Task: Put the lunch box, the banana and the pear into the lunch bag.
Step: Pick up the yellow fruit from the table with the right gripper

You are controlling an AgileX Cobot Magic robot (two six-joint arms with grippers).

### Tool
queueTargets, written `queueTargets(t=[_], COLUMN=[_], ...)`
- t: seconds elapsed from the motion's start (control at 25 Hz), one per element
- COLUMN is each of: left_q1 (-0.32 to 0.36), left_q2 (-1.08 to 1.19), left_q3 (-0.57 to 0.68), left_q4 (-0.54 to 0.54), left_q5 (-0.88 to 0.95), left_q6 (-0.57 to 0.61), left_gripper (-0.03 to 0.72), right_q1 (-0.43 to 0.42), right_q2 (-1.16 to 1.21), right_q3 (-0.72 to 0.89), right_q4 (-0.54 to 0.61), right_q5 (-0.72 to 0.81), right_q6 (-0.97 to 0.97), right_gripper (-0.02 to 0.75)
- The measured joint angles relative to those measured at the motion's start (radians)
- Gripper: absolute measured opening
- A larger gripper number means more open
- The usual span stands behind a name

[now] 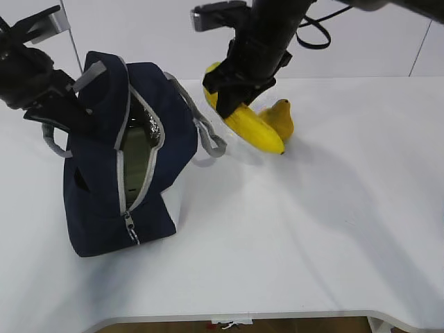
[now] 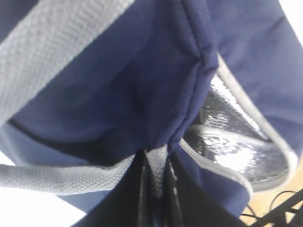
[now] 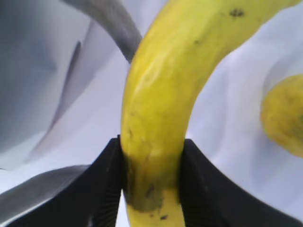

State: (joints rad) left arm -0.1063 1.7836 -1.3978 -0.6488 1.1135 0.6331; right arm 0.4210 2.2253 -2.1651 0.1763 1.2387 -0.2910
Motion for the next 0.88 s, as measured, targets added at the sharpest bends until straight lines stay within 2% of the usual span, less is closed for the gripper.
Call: queueTargets(t=[0.36, 0.68, 0.88], left_q1=[0.000, 0.000, 0.000], left_q2=[-0.015, -0.065, -0.101], left_q3=[0.000, 0.000, 0.000], left_q4=[0.000, -0.019, -0.074], left_q5=[0.020, 0.043, 0.043], left_q6=[-0.146, -0.189, -0.189], left_gripper=[0.017, 0.017, 0.017], right_q1=[-0.002, -0.002, -0.002], right_q2=[-0.143, -0.133, -0.080], right_q3=[-0.005, -0.005, -0.005], right_q4=[0.199, 0.543, 0.614], right_q5=[0.010, 0.011, -0.017], right_q6=[0.016, 0.014, 0.013], right_gripper=[0.286, 0.286, 0.286])
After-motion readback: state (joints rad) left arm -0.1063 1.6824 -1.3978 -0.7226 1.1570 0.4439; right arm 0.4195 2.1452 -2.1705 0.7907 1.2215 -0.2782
